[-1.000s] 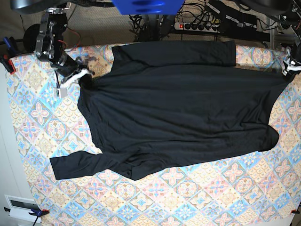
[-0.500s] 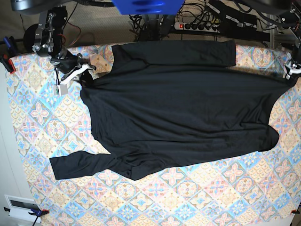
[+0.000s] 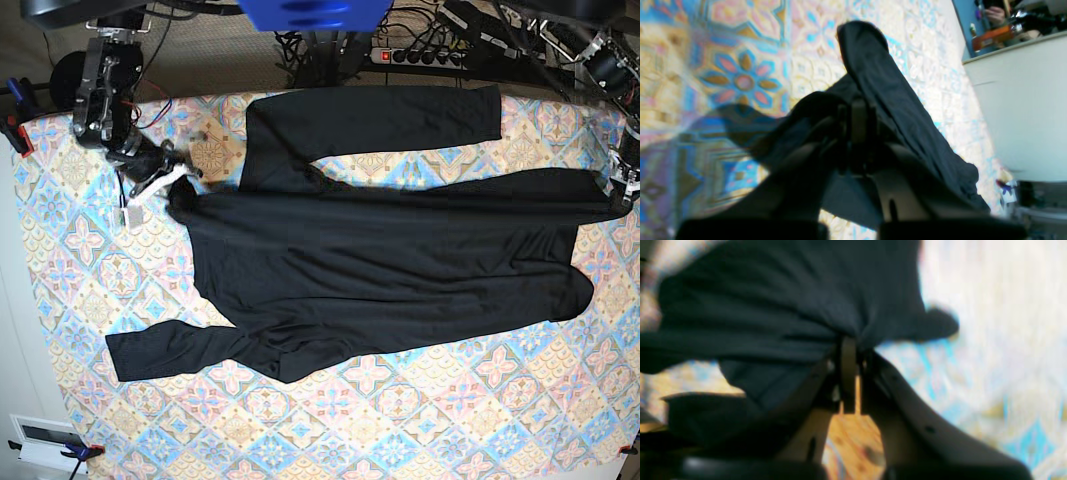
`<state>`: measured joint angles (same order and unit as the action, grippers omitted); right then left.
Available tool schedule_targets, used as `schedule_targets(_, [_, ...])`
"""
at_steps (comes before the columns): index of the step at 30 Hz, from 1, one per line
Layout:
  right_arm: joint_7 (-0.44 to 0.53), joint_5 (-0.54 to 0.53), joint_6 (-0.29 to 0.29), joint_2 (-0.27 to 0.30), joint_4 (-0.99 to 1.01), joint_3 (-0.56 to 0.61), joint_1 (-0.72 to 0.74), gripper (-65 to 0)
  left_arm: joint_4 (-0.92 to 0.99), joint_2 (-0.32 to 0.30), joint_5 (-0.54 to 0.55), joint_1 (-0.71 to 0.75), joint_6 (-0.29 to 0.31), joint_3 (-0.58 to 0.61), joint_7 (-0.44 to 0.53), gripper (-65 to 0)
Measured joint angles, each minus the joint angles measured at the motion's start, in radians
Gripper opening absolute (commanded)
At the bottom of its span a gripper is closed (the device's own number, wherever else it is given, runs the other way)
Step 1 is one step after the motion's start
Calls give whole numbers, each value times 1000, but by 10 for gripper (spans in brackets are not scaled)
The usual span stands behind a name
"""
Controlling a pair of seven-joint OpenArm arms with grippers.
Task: Layout the t-shirt on the table in an organized manner, then fold the t-shirt properly
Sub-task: 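Lift the shoulder with the left gripper and fold it toward the hem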
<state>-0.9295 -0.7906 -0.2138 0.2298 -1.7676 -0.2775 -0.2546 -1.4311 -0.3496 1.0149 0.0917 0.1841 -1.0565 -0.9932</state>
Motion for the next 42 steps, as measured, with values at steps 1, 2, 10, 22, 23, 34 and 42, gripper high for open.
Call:
schedule_targets(1, [2, -4, -5, 1, 7, -1, 11, -650, 26, -4, -23, -21, 1, 0, -2, -650])
schedule_targets(2, [6, -4, -6, 3, 16, -1, 29, -650, 49, -7, -43, -43, -3, -3, 3, -650])
schedule_targets(10, [24, -17, -10, 3, 114, 0, 106, -650, 191, -8, -198, -240, 0, 2, 10, -650])
schedule_targets(22, [40, -15, -12, 1, 211, -1, 250, -650, 302, 17, -334, -337, 1, 200, 164, -650])
schedule_targets(23, [50, -23, -11, 2, 214, -1, 256, -650, 302, 18, -335, -324, 0, 240, 188, -650])
schedule_targets(34, [31, -11, -3, 2, 243, -2, 243, -645, 301, -4, -333, -225, 2, 340, 233, -649])
schedule_targets(42, [32, -8, 0, 2, 230, 0, 184, -486, 196, -130, -218, -79, 12, 422, 152, -557])
